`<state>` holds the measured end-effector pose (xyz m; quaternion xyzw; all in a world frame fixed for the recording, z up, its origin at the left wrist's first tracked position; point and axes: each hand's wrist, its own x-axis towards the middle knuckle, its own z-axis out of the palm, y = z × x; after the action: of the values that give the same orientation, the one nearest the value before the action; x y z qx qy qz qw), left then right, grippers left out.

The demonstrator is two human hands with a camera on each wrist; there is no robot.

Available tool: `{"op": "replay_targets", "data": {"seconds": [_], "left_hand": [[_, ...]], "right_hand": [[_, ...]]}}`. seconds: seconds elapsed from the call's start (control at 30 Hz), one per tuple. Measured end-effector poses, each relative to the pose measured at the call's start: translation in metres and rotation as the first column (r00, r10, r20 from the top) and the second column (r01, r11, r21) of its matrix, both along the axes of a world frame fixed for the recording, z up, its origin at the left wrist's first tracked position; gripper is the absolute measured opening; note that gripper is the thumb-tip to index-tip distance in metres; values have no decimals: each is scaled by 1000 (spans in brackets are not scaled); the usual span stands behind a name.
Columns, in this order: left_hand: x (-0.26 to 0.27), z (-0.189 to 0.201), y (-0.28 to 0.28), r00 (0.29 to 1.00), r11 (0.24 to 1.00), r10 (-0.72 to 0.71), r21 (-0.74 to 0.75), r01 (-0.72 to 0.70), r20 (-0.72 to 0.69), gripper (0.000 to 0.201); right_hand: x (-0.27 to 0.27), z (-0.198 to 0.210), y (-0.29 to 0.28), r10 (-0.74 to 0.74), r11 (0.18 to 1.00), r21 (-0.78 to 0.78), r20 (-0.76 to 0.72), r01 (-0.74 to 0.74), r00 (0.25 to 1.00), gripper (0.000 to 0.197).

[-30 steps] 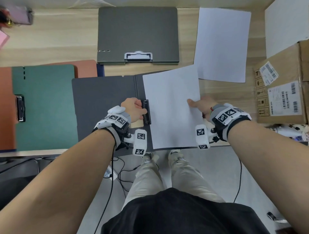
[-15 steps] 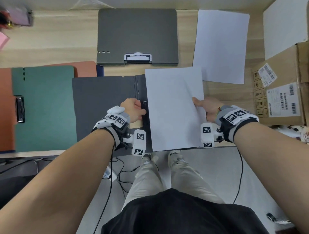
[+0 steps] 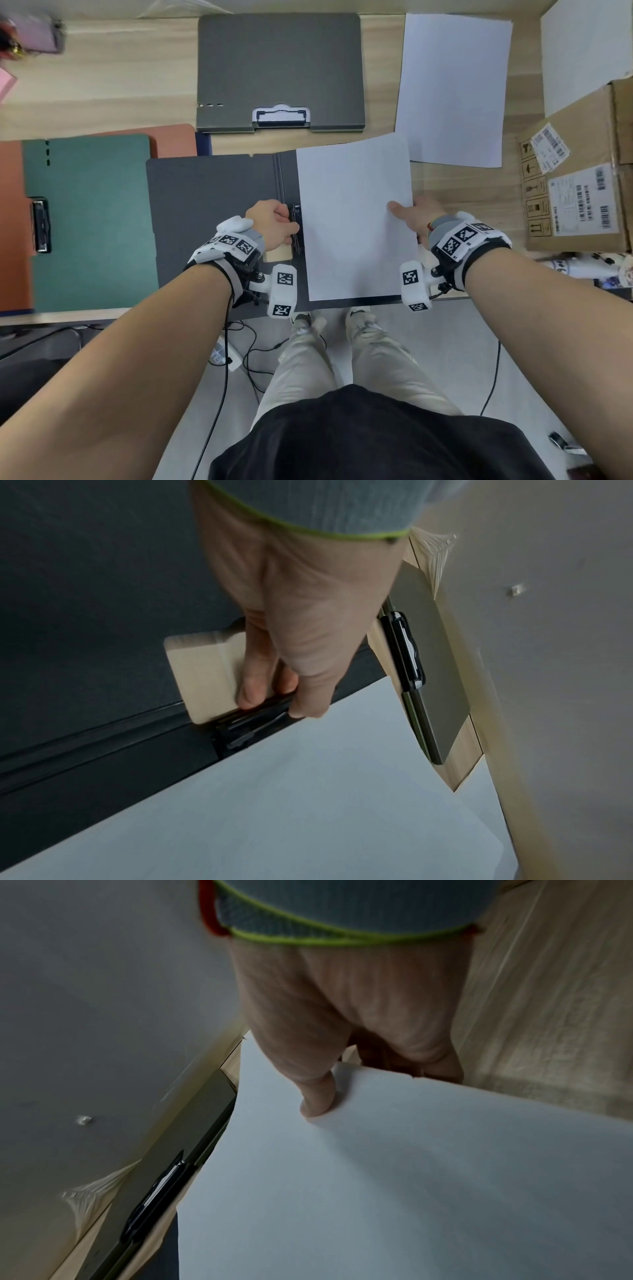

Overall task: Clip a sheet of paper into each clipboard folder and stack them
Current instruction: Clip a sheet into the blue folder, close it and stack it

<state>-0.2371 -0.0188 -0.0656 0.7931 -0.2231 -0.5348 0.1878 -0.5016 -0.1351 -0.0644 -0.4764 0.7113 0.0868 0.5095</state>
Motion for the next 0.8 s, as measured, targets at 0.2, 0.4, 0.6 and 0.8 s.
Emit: {"op": "replay_targets", "data": {"seconds": [0.2, 0.4, 0.6, 0.8], "left_hand": [[-1, 1, -2, 1000, 1000, -6, 16, 6, -11, 28], [-2, 2, -1, 998, 999, -40, 13, 40, 41, 32], [-7, 5, -4, 991, 997, -69, 31, 66, 113, 32], [-8, 4, -7, 984, 995, -96, 47, 90, 147, 29]], "right_hand": [[4, -10, 5, -49, 999, -4, 25, 49, 999, 71], [7, -10, 5, -58, 998, 35, 23, 57, 998, 75], [13, -5, 7, -36, 999, 24, 1, 36, 999, 58], [16, -5, 7, -11, 1000, -18, -15, 11, 1000, 69]]}}
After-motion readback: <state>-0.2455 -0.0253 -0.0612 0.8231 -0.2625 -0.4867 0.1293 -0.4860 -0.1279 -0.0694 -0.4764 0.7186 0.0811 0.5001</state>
